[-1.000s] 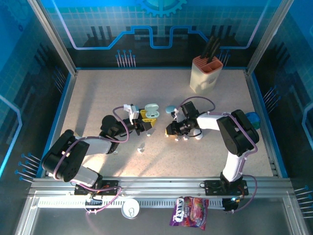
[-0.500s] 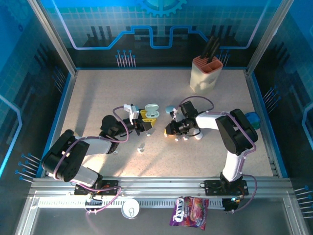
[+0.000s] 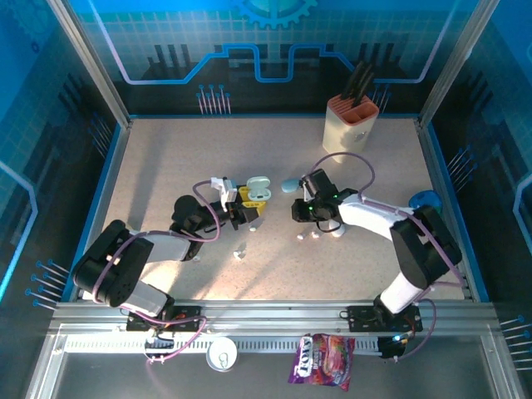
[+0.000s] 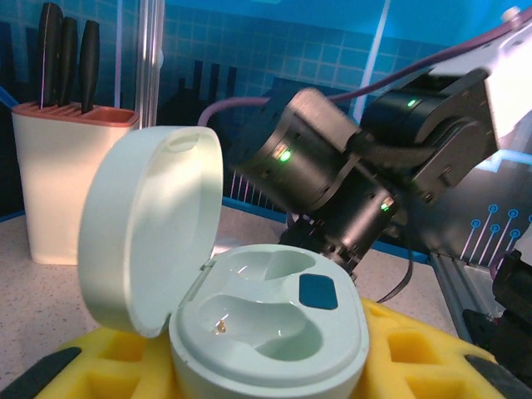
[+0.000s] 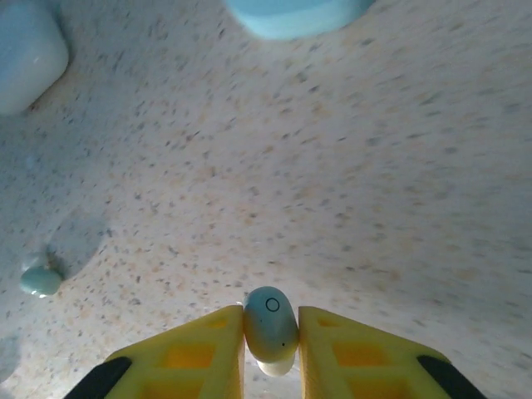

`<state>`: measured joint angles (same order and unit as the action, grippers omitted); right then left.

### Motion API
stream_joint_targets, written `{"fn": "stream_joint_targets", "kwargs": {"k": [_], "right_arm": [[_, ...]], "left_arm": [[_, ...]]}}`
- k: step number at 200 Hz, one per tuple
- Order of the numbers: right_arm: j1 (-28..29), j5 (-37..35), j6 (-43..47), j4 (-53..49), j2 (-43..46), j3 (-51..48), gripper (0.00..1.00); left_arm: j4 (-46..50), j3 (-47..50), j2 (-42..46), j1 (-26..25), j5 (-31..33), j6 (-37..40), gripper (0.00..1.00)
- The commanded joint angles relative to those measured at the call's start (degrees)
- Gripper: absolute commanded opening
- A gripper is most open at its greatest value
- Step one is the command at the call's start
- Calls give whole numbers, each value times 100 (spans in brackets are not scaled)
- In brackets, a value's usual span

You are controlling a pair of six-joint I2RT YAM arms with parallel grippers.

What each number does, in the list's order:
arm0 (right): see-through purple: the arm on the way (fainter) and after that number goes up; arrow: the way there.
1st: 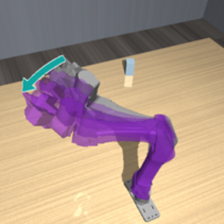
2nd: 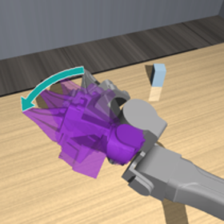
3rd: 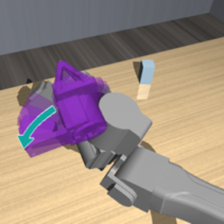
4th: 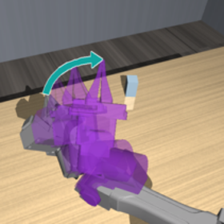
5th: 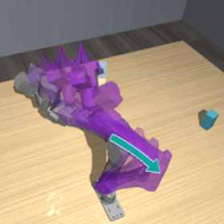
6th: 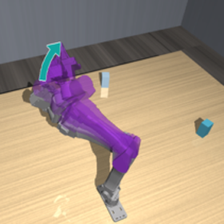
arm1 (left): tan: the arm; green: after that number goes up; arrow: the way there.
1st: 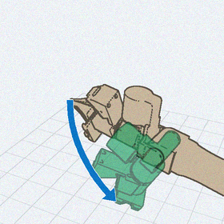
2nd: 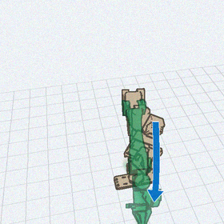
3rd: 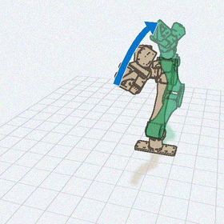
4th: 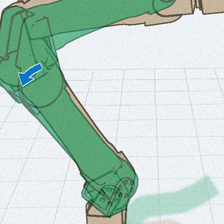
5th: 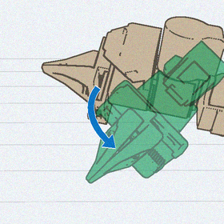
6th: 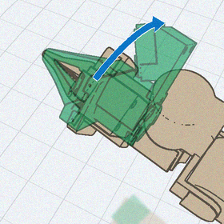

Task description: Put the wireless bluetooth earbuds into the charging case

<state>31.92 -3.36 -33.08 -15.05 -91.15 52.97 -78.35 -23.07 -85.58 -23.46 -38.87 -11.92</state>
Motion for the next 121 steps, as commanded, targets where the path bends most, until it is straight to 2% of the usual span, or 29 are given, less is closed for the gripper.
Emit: {"fn": "stream_joint_targets", "kwargs": {"k": [1, 22, 121], "right_arm": [[127, -1423, -425, -767, 177, 34, 22], [204, -1791, -565, -1065, 155, 161, 22], [420, -2350, -739, -1393, 1, 308, 19]], "left_arm": [[-198, -171, -94, 44, -100, 94, 24], [-196, -211, -147, 44, -102, 85, 23], [-198, -319, -333, 47, -103, 23, 23]]}}
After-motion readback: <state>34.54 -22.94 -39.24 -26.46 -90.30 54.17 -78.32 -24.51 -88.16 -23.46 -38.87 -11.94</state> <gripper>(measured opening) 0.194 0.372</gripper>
